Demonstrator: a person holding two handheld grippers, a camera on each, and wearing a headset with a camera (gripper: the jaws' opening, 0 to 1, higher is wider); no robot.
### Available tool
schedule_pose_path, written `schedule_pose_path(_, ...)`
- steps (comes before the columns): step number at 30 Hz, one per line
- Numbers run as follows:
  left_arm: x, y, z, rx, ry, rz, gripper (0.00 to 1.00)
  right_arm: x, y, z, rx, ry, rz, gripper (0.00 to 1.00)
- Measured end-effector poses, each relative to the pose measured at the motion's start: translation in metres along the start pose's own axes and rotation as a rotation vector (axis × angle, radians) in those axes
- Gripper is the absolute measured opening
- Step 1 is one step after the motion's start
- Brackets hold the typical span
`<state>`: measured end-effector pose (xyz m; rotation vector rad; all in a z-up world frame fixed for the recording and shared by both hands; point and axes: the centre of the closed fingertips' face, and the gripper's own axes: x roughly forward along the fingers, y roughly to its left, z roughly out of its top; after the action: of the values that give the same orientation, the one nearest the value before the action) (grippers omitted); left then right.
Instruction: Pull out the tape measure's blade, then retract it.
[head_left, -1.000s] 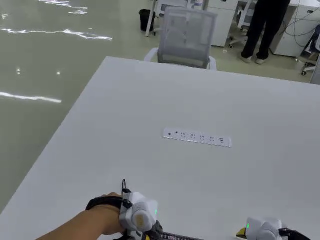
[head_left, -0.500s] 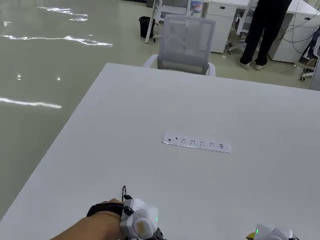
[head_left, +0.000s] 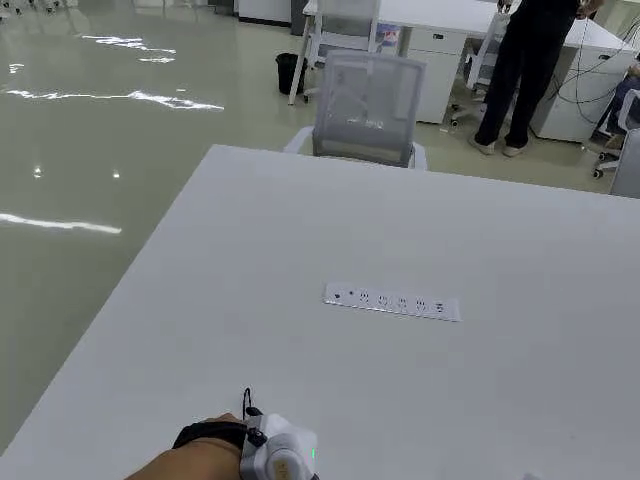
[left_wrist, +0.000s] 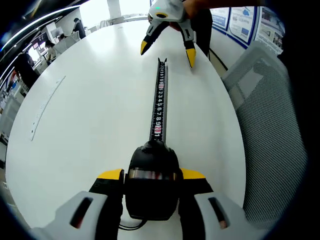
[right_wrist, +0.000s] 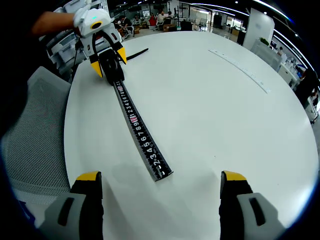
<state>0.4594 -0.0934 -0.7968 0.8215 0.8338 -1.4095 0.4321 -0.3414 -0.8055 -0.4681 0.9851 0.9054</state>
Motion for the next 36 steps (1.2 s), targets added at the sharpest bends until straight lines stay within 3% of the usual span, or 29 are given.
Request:
schedule_pose_path(1,0.001,-0.004,-0.001,0.000,-0.005,-0.022,0.52,-0.001,0.000,0.000,-0.003,-0.006,-0.005,1.00)
schedule_pose_path(3,0.000,-0.004,0.002,-0.058,-0.042,-0.027,0.63,-0.002,-0.001,0.000,0.001,-0.010,-0.013,1.00)
schedule_pose_path(4,-0.004,0.002,0.007,-0.094,-0.078,-0.003,0.68,-0.002,-0.002,-0.001,0.014,-0.015,-0.019,1.00)
schedule_pose_path(7,-0.014,0.015,0.012,-0.156,-0.133,0.046,0.80,-0.005,-0.004,0.001,0.049,-0.043,-0.033,1.00)
schedule_pose_path(10,-0.022,0.024,0.014,-0.198,-0.175,0.080,0.89,-0.006,-0.008,0.002,0.078,-0.067,-0.055,1.00)
schedule_pose_path(13,-0.031,0.030,0.017,-0.241,-0.244,0.108,0.92,-0.010,-0.014,0.004,0.099,-0.088,-0.099,1.00)
schedule_pose_path(16,-0.041,0.035,0.011,-0.275,-0.284,0.143,0.99,-0.013,-0.014,0.002,0.102,-0.100,-0.127,1.00)
schedule_pose_path(21,-0.060,0.048,-0.001,-0.368,-0.352,0.235,0.99,-0.021,-0.013,-0.002,0.128,-0.138,-0.166,1.00)
schedule_pose_path(23,-0.067,0.047,-0.006,-0.416,-0.380,0.243,0.99,-0.024,-0.013,-0.004,0.141,-0.156,-0.183,1.00)
schedule_pose_path(26,-0.073,0.042,-0.013,-0.402,-0.398,0.267,0.99,-0.030,-0.014,-0.005,0.164,-0.193,-0.206,1.00)
schedule_pose_path(28,-0.075,0.038,-0.018,-0.429,-0.402,0.279,0.99,-0.034,-0.010,-0.005,0.162,-0.210,-0.222,1.00)
schedule_pose_path(32,-0.090,0.035,-0.018,-0.469,-0.518,0.331,0.99,-0.035,-0.002,-0.008,0.171,-0.230,-0.230,1.00)
schedule_pose_path(36,-0.095,0.028,-0.035,-0.509,-0.528,0.350,0.99,-0.039,0.002,-0.009,0.198,-0.252,-0.247,1.00)
